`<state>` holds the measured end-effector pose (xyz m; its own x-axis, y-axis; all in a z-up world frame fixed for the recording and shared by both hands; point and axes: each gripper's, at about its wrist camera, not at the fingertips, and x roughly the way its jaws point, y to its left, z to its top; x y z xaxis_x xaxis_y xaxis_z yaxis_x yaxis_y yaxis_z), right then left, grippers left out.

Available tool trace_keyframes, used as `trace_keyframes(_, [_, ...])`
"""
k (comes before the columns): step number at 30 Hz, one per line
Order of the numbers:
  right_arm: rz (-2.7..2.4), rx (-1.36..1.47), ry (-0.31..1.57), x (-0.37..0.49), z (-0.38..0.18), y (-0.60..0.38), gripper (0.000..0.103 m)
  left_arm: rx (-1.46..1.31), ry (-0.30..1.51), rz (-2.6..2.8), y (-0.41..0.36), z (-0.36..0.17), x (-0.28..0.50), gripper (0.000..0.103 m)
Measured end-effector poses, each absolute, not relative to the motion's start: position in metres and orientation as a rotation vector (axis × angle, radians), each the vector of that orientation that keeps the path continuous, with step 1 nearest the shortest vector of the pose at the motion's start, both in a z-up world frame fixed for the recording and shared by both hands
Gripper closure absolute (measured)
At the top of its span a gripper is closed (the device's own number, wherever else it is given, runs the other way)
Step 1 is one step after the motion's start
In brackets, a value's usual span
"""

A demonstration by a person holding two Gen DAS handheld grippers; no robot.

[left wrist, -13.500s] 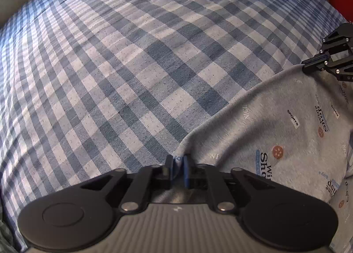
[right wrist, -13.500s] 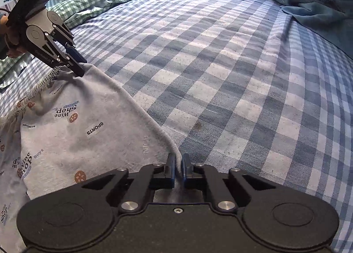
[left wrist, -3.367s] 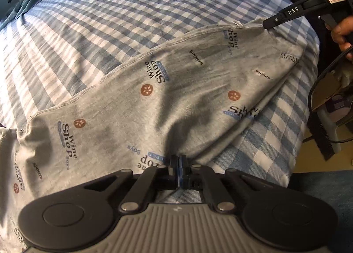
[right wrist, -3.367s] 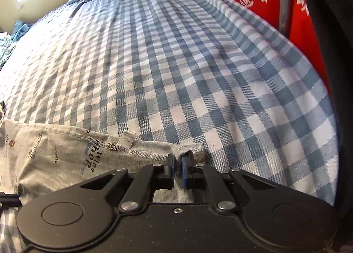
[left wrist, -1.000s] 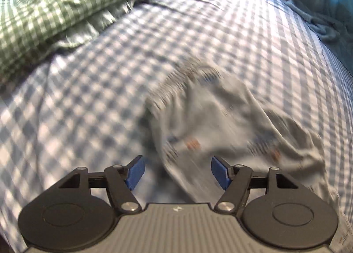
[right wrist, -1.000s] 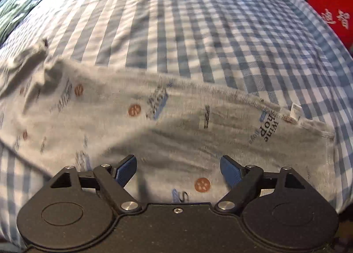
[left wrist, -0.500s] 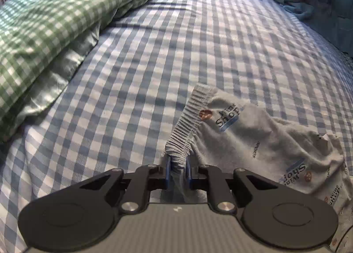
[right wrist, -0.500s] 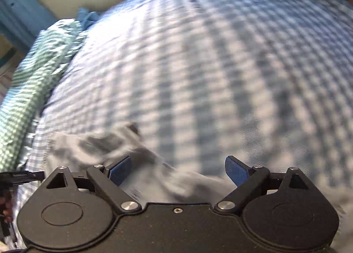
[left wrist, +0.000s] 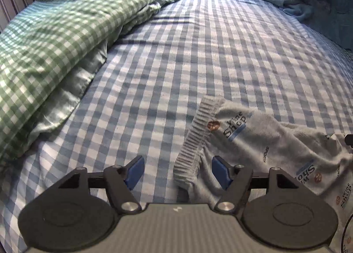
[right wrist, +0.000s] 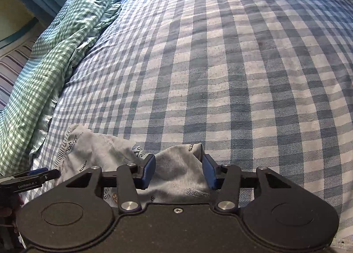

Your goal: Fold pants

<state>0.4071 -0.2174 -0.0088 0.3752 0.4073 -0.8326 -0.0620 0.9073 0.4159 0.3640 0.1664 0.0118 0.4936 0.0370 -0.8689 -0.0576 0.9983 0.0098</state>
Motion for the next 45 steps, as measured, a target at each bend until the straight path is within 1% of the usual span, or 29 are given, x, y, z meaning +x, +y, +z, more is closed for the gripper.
trace_keyframes(2, [0.310, 0.367, 1.163, 0.407, -0.012, -0.219, 0.057, -0.014, 1.004, 0.026, 0.156, 0.019, 0.369, 0.022])
trace_keyframes(3, [0.310, 0.381, 1.166, 0.407, -0.014, -0.218, 0.057, -0.014, 0.983, 0.004, 0.148, 0.020, 0.371, 0.017])
trace_keyframes(4, [0.311, 0.391, 1.168, 0.407, -0.015, -0.218, 0.057, -0.011, 0.970, -0.016, 0.142, 0.020, 0.374, 0.015])
trace_keyframes(6, [0.302, 0.400, 1.164, 0.409, -0.016, -0.217, 0.057, 0.023, 0.957, -0.071, 0.123, 0.018, 0.386, 0.015])
trace_keyframes(10, [0.272, 0.453, 1.167, 0.416, -0.020, -0.220, 0.058, 0.178, 0.949, -0.127, 0.086, 0.006, 0.406, 0.014])
trace_keyframes(12, [0.257, 0.462, 1.184, 0.420, -0.024, -0.220, 0.068, 0.228, 0.961, -0.139, 0.077, -0.002, 0.414, 0.013])
trace_keyframes(14, [0.240, 0.439, 1.194, 0.422, -0.027, -0.218, 0.085, 0.253, 0.973, -0.142, 0.071, -0.009, 0.421, 0.011])
trace_keyframes(15, [0.234, 0.428, 1.197, 0.422, -0.027, -0.216, 0.089, 0.266, 0.981, -0.138, 0.071, -0.012, 0.423, 0.011])
trace_keyframes(16, [0.222, 0.415, 1.191, 0.421, -0.027, -0.216, 0.099, 0.282, 0.989, -0.128, 0.069, -0.015, 0.424, 0.012])
trace_keyframes(17, [0.209, 0.404, 1.179, 0.420, -0.026, -0.217, 0.103, 0.302, 0.995, -0.108, 0.068, -0.019, 0.426, 0.013])
trace_keyframes(18, [0.196, 0.401, 1.161, 0.418, -0.025, -0.220, 0.103, 0.315, 1.001, -0.091, 0.069, -0.022, 0.428, 0.017])
trace_keyframes(19, [0.183, 0.412, 1.137, 0.416, -0.022, -0.223, 0.103, 0.325, 1.008, -0.071, 0.072, -0.025, 0.431, 0.019])
trace_keyframes(22, [0.151, 0.421, 1.103, 0.414, -0.018, -0.233, 0.103, 0.294, 1.017, -0.040, 0.084, -0.029, 0.438, 0.018])
trace_keyframes(27, [0.149, 0.392, 1.113, 0.416, -0.024, -0.230, 0.103, 0.245, 1.034, -0.016, 0.092, -0.023, 0.445, 0.018])
trace_keyframes(28, [0.145, 0.383, 1.107, 0.415, -0.022, -0.228, 0.100, 0.242, 1.026, -0.010, 0.093, -0.018, 0.444, 0.018])
trace_keyframes(29, [0.140, 0.367, 1.096, 0.414, -0.017, -0.227, 0.092, 0.239, 1.012, -0.008, 0.093, -0.012, 0.443, 0.017])
trace_keyframes(30, [0.135, 0.339, 1.080, 0.411, -0.012, -0.225, 0.087, 0.233, 0.997, -0.013, 0.092, -0.007, 0.440, 0.014])
trace_keyframes(31, [0.133, 0.307, 1.057, 0.408, -0.005, -0.223, 0.079, 0.222, 0.979, -0.020, 0.091, 0.000, 0.436, 0.010])
trace_keyframes(33, [0.149, 0.253, 1.021, 0.400, 0.004, -0.218, 0.068, 0.188, 0.948, -0.041, 0.087, 0.009, 0.427, 0.004])
trace_keyframes(34, [0.165, 0.230, 1.018, 0.396, 0.005, -0.214, 0.059, 0.176, 0.940, -0.059, 0.083, 0.011, 0.423, 0.003])
trace_keyframes(35, [0.188, 0.194, 1.024, 0.393, 0.004, -0.208, 0.054, 0.179, 0.940, -0.076, 0.077, 0.011, 0.419, 0.003])
trace_keyframes(38, [0.201, 0.031, 1.055, 0.390, -0.012, -0.188, 0.052, 0.281, 0.980, -0.080, 0.058, -0.006, 0.418, 0.003])
trace_keyframes(40, [0.153, -0.055, 1.052, 0.394, -0.024, -0.184, 0.052, 0.328, 1.017, -0.047, 0.052, -0.018, 0.422, 0.005])
trace_keyframes(43, [0.086, 0.001, 1.044, 0.401, -0.019, -0.201, 0.051, 0.310, 1.096, 0.000, 0.053, -0.023, 0.427, 0.007])
trace_keyframes(45, [0.072, 0.043, 0.989, 0.393, -0.001, -0.213, 0.040, 0.275, 1.092, 0.010, 0.055, -0.013, 0.426, 0.006])
